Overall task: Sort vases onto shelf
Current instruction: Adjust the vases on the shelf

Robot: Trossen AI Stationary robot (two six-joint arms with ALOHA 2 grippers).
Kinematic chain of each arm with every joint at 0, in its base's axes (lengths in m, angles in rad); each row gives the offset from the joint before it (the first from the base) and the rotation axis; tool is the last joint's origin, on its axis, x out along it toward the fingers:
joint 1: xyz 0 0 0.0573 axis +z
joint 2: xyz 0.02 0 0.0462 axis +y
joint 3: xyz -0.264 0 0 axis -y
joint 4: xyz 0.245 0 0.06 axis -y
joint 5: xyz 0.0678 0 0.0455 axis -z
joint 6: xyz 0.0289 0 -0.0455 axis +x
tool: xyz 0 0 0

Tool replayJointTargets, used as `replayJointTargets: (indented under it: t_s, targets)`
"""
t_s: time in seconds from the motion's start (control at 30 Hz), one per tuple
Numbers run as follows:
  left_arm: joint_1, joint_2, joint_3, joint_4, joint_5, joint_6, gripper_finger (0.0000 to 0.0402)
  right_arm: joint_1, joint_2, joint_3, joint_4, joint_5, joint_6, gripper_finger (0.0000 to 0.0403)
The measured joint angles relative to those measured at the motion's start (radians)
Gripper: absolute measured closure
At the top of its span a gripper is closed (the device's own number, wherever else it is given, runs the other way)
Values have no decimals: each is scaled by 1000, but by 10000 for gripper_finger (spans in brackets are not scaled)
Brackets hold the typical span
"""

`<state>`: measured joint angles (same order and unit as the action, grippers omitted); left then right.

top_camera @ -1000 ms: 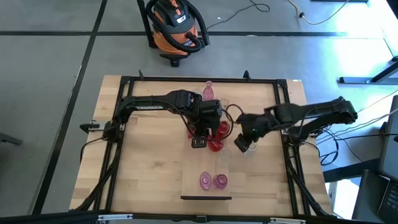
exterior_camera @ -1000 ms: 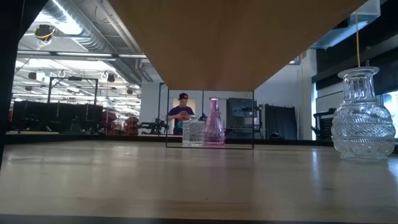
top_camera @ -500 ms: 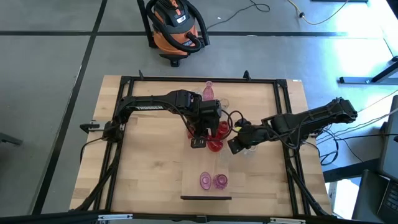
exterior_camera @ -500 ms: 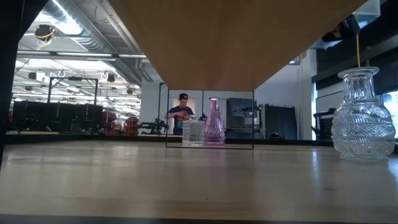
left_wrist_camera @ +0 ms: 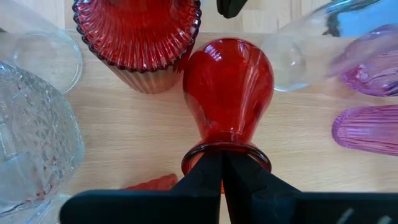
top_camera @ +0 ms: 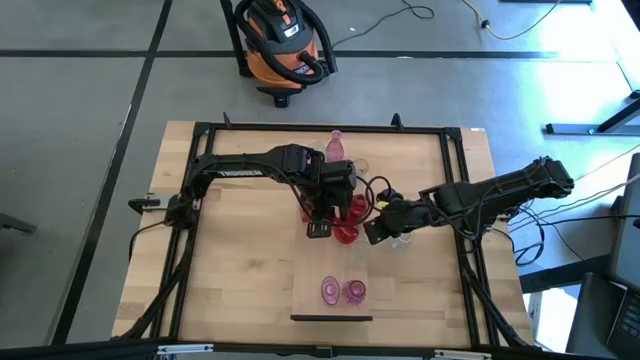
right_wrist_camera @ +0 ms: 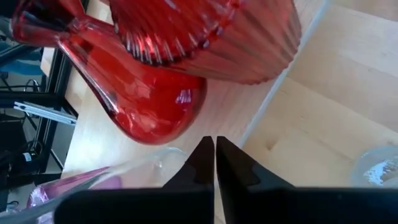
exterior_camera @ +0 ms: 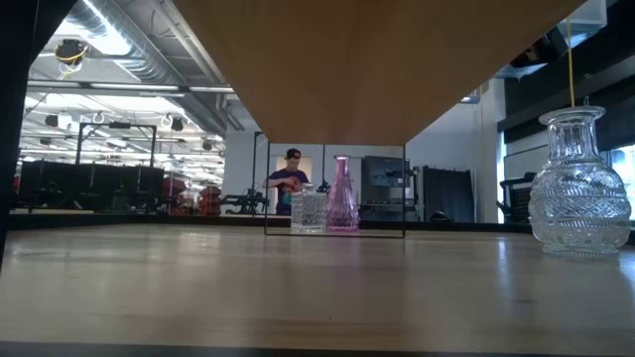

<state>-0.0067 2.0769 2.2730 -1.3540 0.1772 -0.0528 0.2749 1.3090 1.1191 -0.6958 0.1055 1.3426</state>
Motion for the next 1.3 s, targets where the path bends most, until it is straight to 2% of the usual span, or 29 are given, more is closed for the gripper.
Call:
replayJointTargets:
  t_s: [0.43,1.3]
  targets:
    - [0,0,0,4,11,-11,402,0,77,0,110,-10,7,402]
    - [-1,-31,0,61,53,-74,402,0,90,0,128,34,13,402]
